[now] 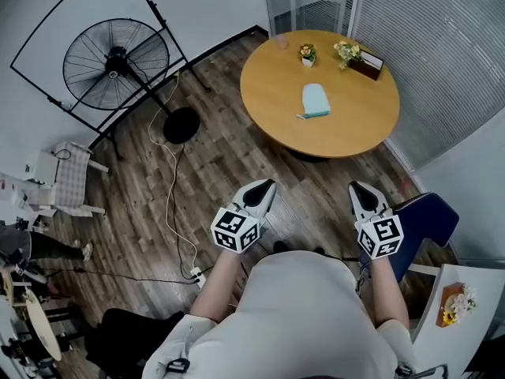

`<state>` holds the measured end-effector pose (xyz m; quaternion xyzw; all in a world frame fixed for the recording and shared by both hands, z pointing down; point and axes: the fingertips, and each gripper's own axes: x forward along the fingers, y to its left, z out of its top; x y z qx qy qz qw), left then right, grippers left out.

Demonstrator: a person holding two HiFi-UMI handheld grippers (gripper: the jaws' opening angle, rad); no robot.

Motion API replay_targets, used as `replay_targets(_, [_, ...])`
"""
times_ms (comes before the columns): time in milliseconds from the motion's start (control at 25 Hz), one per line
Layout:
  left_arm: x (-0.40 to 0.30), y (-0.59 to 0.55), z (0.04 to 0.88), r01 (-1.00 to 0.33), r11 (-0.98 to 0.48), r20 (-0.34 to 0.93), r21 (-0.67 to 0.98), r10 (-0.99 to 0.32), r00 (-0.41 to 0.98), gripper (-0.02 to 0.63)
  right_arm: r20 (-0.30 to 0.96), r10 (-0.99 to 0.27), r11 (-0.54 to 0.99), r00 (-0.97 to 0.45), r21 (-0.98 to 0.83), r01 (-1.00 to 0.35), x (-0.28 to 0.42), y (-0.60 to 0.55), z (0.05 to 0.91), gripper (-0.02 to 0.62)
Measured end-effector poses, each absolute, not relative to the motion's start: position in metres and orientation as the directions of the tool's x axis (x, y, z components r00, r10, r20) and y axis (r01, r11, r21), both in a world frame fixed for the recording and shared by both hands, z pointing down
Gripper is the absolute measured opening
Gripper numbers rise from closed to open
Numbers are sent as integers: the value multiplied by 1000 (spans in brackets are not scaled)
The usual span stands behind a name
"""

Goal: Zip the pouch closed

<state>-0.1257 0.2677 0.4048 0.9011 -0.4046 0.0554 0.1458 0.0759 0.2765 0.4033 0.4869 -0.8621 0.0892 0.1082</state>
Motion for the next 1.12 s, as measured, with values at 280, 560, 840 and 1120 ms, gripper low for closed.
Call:
replay_targets(280, [-149,275,410,-732,-647,218,216,-699,682,78,268,-831,493,-487,-50,-869,54,283,408,46])
replay_targets(560, [-160,272,414,-730,-640,218,237,-697,683,81,284,-829,493,-482,-38,-869,46,283,411,55])
replay_targets(840, [-160,253,426,-739,-625,243,251,-698,673,81,297,-821,501,-488,-38,-865,50,257,415,60])
replay_targets(1120, [-158,214,435,-766,-593,273,248,-716,642,81,311,-794,536,-522,-49,-843,48,205,427,60])
